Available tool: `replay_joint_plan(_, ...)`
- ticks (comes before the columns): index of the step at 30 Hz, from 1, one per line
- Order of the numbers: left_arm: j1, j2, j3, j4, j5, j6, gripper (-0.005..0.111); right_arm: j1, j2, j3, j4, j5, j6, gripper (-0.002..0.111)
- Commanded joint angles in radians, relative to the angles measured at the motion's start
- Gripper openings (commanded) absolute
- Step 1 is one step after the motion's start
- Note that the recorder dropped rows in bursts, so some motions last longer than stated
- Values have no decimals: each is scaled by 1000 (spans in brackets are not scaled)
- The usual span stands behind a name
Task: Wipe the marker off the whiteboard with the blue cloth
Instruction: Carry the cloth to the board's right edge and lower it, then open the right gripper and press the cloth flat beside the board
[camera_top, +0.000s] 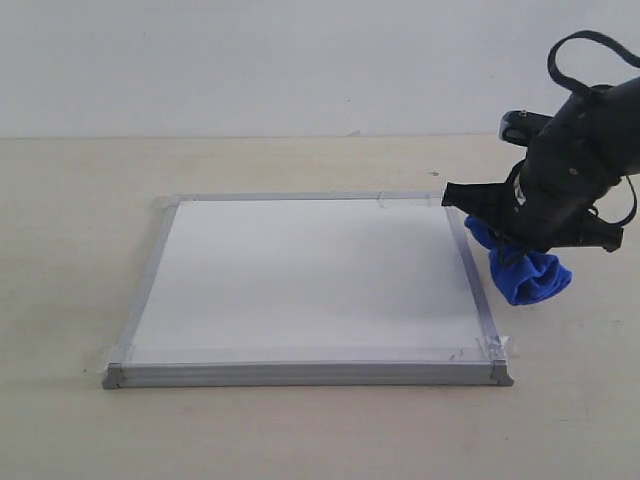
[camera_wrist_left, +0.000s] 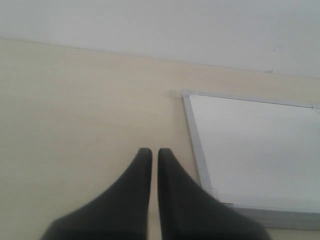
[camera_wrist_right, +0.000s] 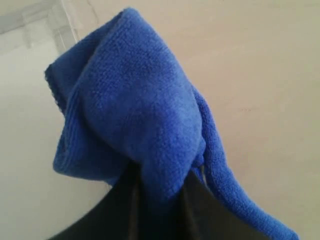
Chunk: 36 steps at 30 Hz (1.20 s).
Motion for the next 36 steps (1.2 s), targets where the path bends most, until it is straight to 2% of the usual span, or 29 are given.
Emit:
replay_joint_plan(1,1,-3,3,-3,-7,-9,4,-8,17,5,-56,-32,56,0)
replay_joint_plan(5,1,-3,3,-3,-7,-9,4,-8,37,5,-117,-21,108,0)
replay_joint_plan(18,1,-3,3,-3,-7,-9,4,-8,84,5,-125,-41,112,0)
replay_joint_plan(21,1,-3,3,-3,-7,-9,4,-8,86,5,-125,-72,108,4)
replay_joint_plan(24,1,-3,3,-3,-7,-9,4,-8,86,5,-125,-88,108,21)
replay_joint_plan(29,1,-3,3,-3,-7,-9,4,-8,86,5,-127,-94,89,74)
replay_joint_plan(30,1,-3,3,-3,-7,-9,4,-8,86,5,-127,-97,76,80)
replay_joint_plan(32,1,-3,3,-3,-7,-9,4,-8,86,5,-127,-100,64,87)
replay_joint_plan(36,1,-3,3,-3,-7,-9,4,-8,70,5,-127,-100,45,86)
